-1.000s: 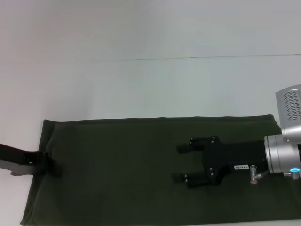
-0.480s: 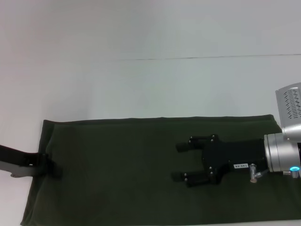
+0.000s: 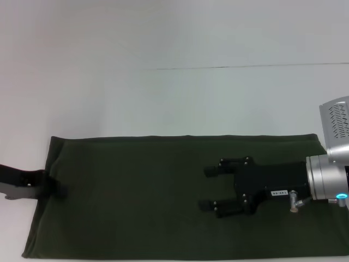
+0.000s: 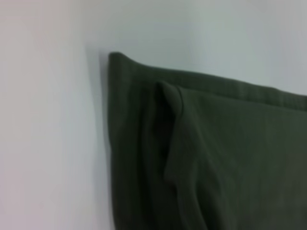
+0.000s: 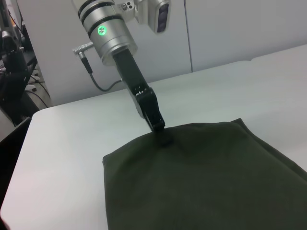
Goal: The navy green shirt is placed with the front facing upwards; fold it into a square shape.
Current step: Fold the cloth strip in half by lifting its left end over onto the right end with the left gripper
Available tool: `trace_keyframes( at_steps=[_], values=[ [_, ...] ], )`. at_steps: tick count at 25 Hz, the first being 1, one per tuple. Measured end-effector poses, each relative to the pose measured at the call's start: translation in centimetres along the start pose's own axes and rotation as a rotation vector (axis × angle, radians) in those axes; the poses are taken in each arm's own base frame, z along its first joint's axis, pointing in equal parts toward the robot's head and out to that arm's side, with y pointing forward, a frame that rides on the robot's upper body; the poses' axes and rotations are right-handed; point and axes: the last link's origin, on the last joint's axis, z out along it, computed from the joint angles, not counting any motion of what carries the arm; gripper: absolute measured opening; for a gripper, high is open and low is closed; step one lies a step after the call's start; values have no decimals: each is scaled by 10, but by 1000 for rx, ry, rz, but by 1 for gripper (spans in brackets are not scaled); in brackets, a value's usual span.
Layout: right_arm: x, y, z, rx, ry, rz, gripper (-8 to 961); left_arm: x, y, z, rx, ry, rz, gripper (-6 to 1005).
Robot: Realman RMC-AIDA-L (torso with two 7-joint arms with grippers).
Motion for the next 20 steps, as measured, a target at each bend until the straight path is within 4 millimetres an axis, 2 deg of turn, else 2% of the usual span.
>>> trace_keyframes(
  at_steps=[12,17,20],
  values=[
    [-2,-1,-2,1,-3,-5,856,1,-6,-11,56,-2,-5,353],
    [-3,-1,-3,0,-5,-8,856,0,-11,-17,109,-16,3,598],
    [-4,-2,-2,0,-6,-10,857,1,-12,-17,126,-14,8,657]
  ],
)
